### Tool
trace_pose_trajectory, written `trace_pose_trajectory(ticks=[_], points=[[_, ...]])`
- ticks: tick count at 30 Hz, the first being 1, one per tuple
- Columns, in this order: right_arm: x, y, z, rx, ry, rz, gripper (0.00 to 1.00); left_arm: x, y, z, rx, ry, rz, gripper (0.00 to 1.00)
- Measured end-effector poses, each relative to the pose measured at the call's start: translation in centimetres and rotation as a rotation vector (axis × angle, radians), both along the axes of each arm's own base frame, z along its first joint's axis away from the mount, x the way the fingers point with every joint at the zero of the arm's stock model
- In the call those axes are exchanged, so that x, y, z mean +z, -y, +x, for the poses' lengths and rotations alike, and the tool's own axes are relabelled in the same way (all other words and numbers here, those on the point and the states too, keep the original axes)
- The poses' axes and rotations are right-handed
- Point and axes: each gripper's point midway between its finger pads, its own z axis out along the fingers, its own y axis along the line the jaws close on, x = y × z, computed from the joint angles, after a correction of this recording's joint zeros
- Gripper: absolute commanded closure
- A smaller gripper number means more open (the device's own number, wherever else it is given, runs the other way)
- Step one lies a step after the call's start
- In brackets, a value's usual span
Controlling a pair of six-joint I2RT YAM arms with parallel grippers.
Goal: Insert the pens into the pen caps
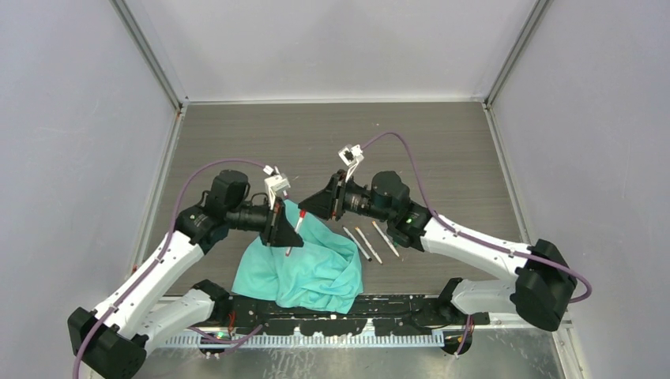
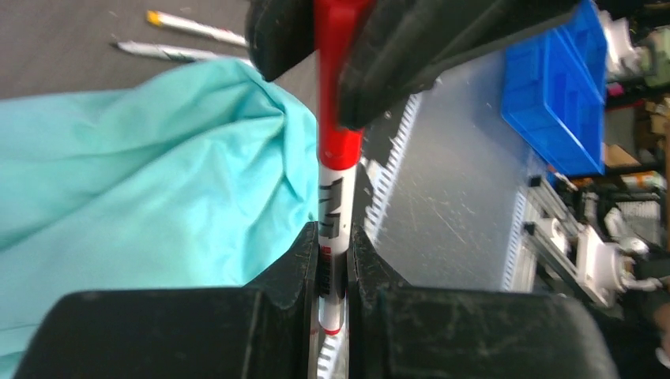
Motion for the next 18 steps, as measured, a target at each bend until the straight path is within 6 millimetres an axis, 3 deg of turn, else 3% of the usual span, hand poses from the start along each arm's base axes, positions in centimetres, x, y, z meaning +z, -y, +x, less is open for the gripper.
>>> trace_pose_trajectory(ticks=[3,5,9,13,18], points=[[-0.1,1.0,0.5,-0.035,0.001,-0.073,0.25,0.4,-0.1,2.1,0.068,0.078,0.024,1.0],[-0.4,2.4,0.8,-0.055,-0.006,-0.123,0.18,0.9,-0.8,4.6,0.164,0.142,0.062,1.0],[-0.6,6.7,4.8,-0.204,-0.017,-0.184,0.14,0.3,-2.3,8.3,0.31,0.2,0.172,1.0],[-2.4,11.1,8.3,-0.356,-0.066,-0.262,0.14,-2.3,-5.0,12.1,0.456,0.159,0.345,1.0],[-4.8,13.4,9.2,-0.422,-0.132,-0.348,0.15,-6.7,-10.4,16.2,0.646,0.016,0.574,1.0]])
